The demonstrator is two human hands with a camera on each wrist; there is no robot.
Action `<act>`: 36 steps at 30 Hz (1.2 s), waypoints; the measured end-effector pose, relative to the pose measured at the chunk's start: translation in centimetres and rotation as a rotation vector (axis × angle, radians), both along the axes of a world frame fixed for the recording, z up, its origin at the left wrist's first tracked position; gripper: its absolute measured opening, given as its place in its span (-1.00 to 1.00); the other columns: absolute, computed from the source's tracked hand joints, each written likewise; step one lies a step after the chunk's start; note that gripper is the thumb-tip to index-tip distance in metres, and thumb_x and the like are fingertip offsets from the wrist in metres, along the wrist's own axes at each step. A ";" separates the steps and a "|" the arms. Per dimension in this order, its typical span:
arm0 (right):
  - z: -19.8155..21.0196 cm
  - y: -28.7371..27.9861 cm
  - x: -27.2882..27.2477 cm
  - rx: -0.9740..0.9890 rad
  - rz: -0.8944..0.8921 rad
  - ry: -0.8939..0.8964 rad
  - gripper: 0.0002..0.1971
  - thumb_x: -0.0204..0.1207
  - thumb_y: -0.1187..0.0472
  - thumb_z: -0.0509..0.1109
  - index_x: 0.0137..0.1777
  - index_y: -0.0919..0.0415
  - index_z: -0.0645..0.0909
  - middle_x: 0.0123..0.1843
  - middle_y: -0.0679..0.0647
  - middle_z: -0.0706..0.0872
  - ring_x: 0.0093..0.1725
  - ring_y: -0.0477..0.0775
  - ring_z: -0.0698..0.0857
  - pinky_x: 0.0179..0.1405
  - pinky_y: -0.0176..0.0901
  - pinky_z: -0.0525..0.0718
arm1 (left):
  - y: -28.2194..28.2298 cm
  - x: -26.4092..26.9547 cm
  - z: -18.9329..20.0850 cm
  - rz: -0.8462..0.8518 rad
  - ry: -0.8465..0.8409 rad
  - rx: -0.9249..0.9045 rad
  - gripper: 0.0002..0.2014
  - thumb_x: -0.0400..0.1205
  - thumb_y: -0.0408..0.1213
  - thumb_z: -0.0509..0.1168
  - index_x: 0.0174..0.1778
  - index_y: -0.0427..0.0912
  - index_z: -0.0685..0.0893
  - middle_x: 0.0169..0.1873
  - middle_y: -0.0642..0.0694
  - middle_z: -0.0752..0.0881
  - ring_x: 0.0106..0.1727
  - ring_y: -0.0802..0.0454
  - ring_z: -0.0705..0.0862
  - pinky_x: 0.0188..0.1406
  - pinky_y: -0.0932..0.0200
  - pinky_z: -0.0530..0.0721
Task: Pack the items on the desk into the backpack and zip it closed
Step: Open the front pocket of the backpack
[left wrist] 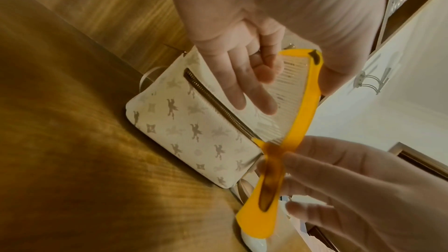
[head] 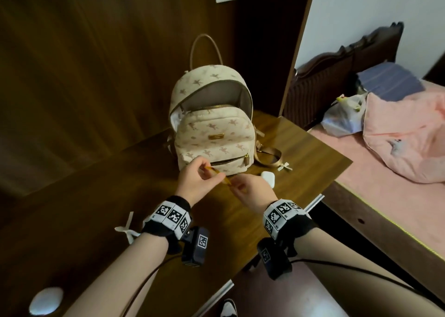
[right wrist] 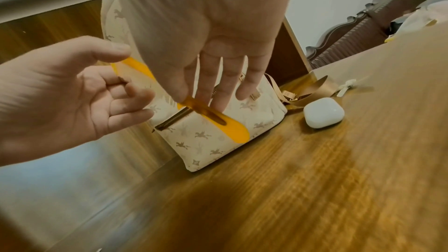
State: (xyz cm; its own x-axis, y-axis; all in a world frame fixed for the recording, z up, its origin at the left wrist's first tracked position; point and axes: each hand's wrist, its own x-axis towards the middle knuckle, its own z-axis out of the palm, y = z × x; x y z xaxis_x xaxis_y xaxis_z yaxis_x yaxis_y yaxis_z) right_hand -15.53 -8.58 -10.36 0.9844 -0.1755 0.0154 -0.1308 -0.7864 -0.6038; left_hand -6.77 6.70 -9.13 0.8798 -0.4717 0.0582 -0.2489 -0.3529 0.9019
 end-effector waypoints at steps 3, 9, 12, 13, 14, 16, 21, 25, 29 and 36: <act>0.4 -0.1 1.2 -0.077 -0.040 -0.061 -0.83 0.57 0.18 0.32 0.05 0.09 0.73 -0.04 0.03 0.78 -0.02 0.05 0.69 -0.06 -0.17 0.60 | 0.4 1.6 0.1 -0.014 -0.118 0.071 -0.70 0.43 0.01 0.50 -0.25 -0.09 0.56 -0.29 0.07 0.64 -0.23 0.15 0.60 -0.27 0.30 0.48; 1.5 -1.4 3.5 -0.071 -0.193 -0.099 -0.79 0.60 0.18 0.30 0.12 0.10 0.72 0.01 0.02 0.77 0.00 0.04 0.69 -0.14 -0.27 0.49 | 1.3 4.7 -0.9 0.271 -0.621 0.084 -0.50 0.33 0.15 0.34 -0.07 -0.20 0.50 -0.02 -0.10 0.53 0.08 -0.05 0.47 0.11 -0.02 0.51; 1.7 -1.8 4.0 -0.014 -0.216 -0.174 -0.84 0.57 0.22 0.33 0.06 0.15 0.71 -0.06 0.02 0.78 -0.12 -0.01 0.67 -0.17 -0.25 0.56 | 1.4 5.8 -2.2 0.397 -0.729 0.097 -0.30 0.24 0.02 0.54 0.14 -0.23 0.37 0.13 -0.33 0.50 0.20 -0.28 0.44 0.22 -0.23 0.47; 1.8 -1.8 4.1 -0.011 -0.213 -0.197 -0.86 0.57 0.24 0.33 0.04 0.16 0.70 -0.09 0.01 0.77 -0.15 -0.02 0.65 -0.23 -0.31 0.51 | 1.3 6.1 -2.8 0.413 -0.721 0.106 -0.20 0.19 -0.02 0.59 0.22 -0.23 0.34 0.18 -0.38 0.48 0.23 -0.32 0.41 0.25 -0.24 0.42; 1.8 -1.8 4.1 -0.011 -0.213 -0.215 -0.88 0.56 0.25 0.34 0.03 0.17 0.68 -0.11 0.00 0.76 -0.17 -0.03 0.65 -0.30 -0.39 0.44 | 1.2 6.4 -3.2 0.418 -0.708 0.115 -0.11 0.16 -0.03 0.60 0.29 -0.24 0.30 0.23 -0.41 0.45 0.27 -0.35 0.39 0.29 -0.24 0.39; 2.0 -1.7 4.2 -0.015 -0.212 -0.243 -0.89 0.56 0.25 0.34 0.01 0.16 0.68 -0.13 -0.02 0.77 -0.19 -0.05 0.64 -0.34 -0.52 0.37 | 0.9 6.8 -3.8 0.405 -0.693 0.128 0.00 0.13 0.00 0.60 0.40 -0.26 0.26 0.31 -0.44 0.41 0.33 -0.37 0.36 0.35 -0.26 0.35; 2.1 -1.6 4.9 -0.042 -0.205 -0.375 -0.90 0.51 0.26 0.40 -0.04 0.16 0.73 -0.17 0.01 0.75 -0.24 -0.09 0.60 -0.25 -0.25 0.54 | 0.1 7.4 -4.7 0.310 -0.600 0.054 0.03 0.17 -0.18 0.68 0.44 -0.16 0.18 0.37 -0.46 0.35 0.43 -0.42 0.36 0.32 -0.37 0.53; 2.1 -1.5 5.3 0.012 -0.158 -0.486 -0.85 0.52 0.23 0.39 0.05 0.15 0.72 -0.10 -0.03 0.77 -0.13 -0.05 0.72 -0.13 -0.14 0.73 | -0.1 7.8 -4.9 0.285 -0.595 0.048 -0.03 0.20 -0.23 0.68 0.40 -0.13 0.20 0.32 -0.43 0.38 0.40 -0.40 0.43 0.25 -0.31 0.61; 1.8 -1.0 6.1 -0.023 -0.122 -0.498 -0.83 0.53 0.27 0.35 0.07 0.17 0.70 -0.08 -0.01 0.76 -0.12 -0.03 0.71 -0.17 -0.18 0.72 | 0.1 8.0 -4.8 0.271 -0.614 0.086 -0.05 0.21 -0.22 0.68 0.39 -0.13 0.21 0.30 -0.40 0.41 0.36 -0.38 0.46 0.18 -0.31 0.64; 0.0 -0.4 6.8 -0.124 -0.156 -0.276 -0.86 0.53 0.23 0.38 0.07 0.14 0.66 -0.08 -0.01 0.77 -0.14 0.03 0.71 -0.23 -0.19 0.61 | 0.5 8.2 -4.7 0.244 -0.625 0.120 -0.06 0.23 -0.17 0.66 0.41 -0.11 0.21 0.35 -0.42 0.42 0.39 -0.36 0.44 0.28 -0.21 0.55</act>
